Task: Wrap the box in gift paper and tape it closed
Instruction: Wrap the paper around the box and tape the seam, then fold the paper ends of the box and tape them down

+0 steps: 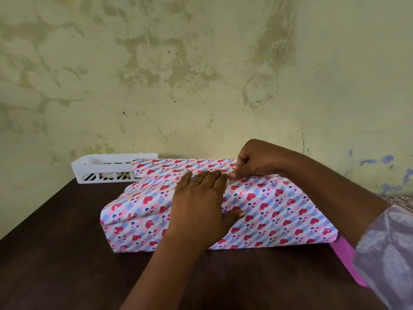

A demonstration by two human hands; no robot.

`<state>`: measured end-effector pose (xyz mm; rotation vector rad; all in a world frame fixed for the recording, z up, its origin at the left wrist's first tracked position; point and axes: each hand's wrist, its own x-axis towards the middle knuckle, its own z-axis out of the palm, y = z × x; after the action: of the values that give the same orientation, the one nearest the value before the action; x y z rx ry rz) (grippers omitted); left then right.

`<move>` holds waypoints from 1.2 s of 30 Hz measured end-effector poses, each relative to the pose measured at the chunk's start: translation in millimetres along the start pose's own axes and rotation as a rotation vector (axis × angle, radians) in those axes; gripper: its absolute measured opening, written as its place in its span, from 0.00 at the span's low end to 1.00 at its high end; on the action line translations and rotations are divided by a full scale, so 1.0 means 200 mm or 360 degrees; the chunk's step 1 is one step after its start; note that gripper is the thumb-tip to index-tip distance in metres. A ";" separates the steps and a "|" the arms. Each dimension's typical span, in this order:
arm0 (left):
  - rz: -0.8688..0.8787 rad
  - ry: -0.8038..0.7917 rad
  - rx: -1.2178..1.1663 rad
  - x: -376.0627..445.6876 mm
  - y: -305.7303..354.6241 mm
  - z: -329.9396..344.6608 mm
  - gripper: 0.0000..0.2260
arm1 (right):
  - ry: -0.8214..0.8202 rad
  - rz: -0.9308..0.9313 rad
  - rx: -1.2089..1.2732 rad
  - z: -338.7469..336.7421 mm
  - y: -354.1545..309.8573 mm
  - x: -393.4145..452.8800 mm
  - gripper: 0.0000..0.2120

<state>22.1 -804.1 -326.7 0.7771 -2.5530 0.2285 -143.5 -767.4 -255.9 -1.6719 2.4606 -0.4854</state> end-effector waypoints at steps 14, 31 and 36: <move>-0.0017 -0.0017 -0.0019 0.00 0.00 0.01 0.34 | 0.0231 0.0124 -0.0068 0.09 0.04 0.01 0.19; -0.0071 -0.0015 0.0024 -0.01 0.02 0.02 0.35 | 0.0460 0.0495 0.0231 0.59 0.26 -0.75 0.15; -0.0062 -0.0047 -0.0115 0.09 0.01 -0.04 0.27 | 0.0193 0.0685 -0.0056 0.58 0.32 -0.68 0.36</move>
<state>10.8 -808.9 -310.8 0.8073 -2.5558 0.1123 -115.5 -642.5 -397.0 -1.0960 2.8202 -0.4975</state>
